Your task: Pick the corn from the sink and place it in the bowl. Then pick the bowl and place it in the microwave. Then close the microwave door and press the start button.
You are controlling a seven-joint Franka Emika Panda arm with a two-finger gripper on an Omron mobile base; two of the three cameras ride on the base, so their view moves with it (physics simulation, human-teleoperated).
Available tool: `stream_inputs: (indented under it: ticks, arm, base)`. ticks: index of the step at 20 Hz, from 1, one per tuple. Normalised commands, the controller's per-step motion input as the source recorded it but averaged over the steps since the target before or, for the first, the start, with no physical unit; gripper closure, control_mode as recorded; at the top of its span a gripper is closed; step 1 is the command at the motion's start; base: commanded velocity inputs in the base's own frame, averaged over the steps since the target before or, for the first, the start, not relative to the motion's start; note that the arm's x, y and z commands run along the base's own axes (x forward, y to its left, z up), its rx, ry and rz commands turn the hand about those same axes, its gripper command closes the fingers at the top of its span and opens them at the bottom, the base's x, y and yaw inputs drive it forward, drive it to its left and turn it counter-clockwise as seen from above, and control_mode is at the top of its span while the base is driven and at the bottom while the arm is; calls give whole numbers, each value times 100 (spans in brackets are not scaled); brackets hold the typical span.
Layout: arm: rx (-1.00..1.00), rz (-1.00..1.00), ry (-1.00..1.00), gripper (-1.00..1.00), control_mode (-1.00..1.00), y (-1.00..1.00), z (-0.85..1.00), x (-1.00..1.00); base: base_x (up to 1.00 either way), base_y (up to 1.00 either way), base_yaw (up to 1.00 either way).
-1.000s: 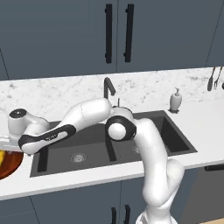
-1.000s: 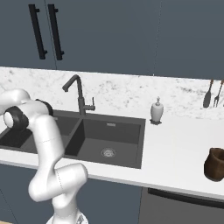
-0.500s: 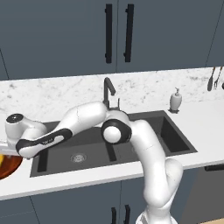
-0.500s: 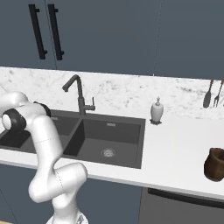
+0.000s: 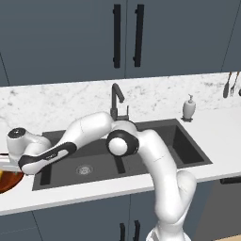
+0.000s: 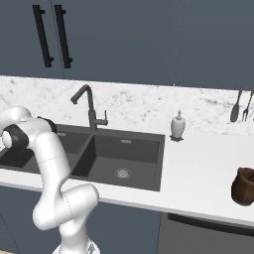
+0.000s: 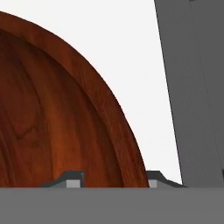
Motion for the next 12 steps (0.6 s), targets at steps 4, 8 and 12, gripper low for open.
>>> stream_inputs:
  ticks: [4, 8, 12]
  arm:
    - [0, 0, 0, 100, -100, 0, -5, 0]
    - [2, 0, -2, 100, -100, -6, 2, -7]
    - [13, -1, -4, 100, -100, -36, 10, -30]
  base:
    - [0, 0, 0]
    - [0, 0, 0]
    - [0, 0, 0]
